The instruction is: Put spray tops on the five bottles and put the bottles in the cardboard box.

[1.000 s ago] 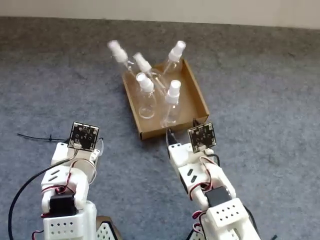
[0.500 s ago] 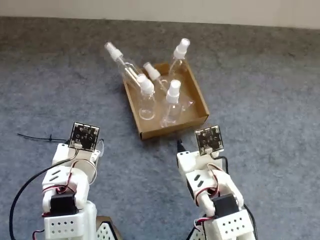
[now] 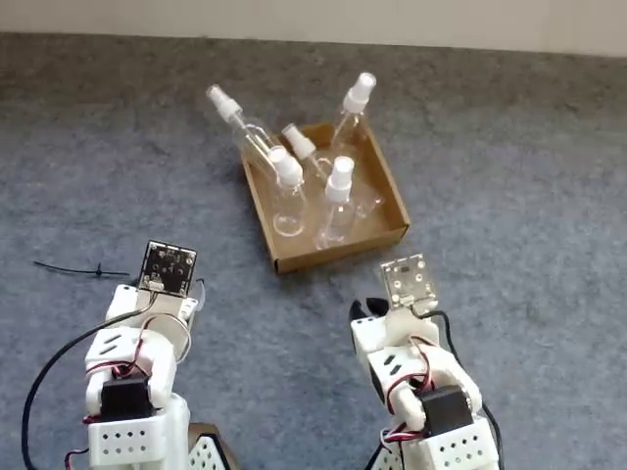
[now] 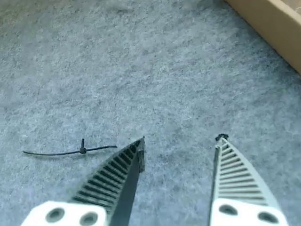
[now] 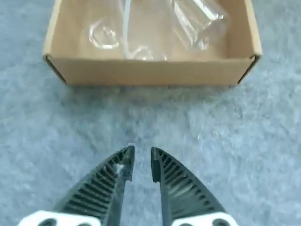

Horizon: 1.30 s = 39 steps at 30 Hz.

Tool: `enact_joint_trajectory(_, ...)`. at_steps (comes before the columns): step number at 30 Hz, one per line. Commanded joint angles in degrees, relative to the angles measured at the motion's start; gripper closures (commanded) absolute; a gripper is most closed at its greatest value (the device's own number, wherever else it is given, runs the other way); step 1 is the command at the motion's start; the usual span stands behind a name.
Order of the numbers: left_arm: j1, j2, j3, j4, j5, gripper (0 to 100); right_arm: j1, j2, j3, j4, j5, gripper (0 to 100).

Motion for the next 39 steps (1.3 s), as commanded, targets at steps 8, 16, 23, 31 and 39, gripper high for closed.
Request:
enact_joint_trajectory(8, 0.66, -0.75, 1.19, 10.99, -0.44, 78, 0.66, -0.48, 7.25, 10.15, 0.44, 97.8)
enact_joint_trajectory(16, 0.66, -0.75, 1.19, 19.78, -0.44, 78, 0.66, -0.57, 7.25, 13.23, 0.44, 97.8)
enact_joint_trajectory(23, 0.66, -0.75, 1.19, 19.78, -0.44, 78, 0.66, -0.57, 7.25, 13.23, 0.44, 97.8)
enact_joint_trajectory(31, 0.66, -0.75, 1.19, 19.78, -0.44, 78, 0.66, -0.57, 7.25, 13.23, 0.44, 97.8)
enact_joint_trajectory(39, 0.66, -0.75, 1.19, 19.78, -0.44, 78, 0.66, -0.57, 7.25, 13.23, 0.44, 97.8)
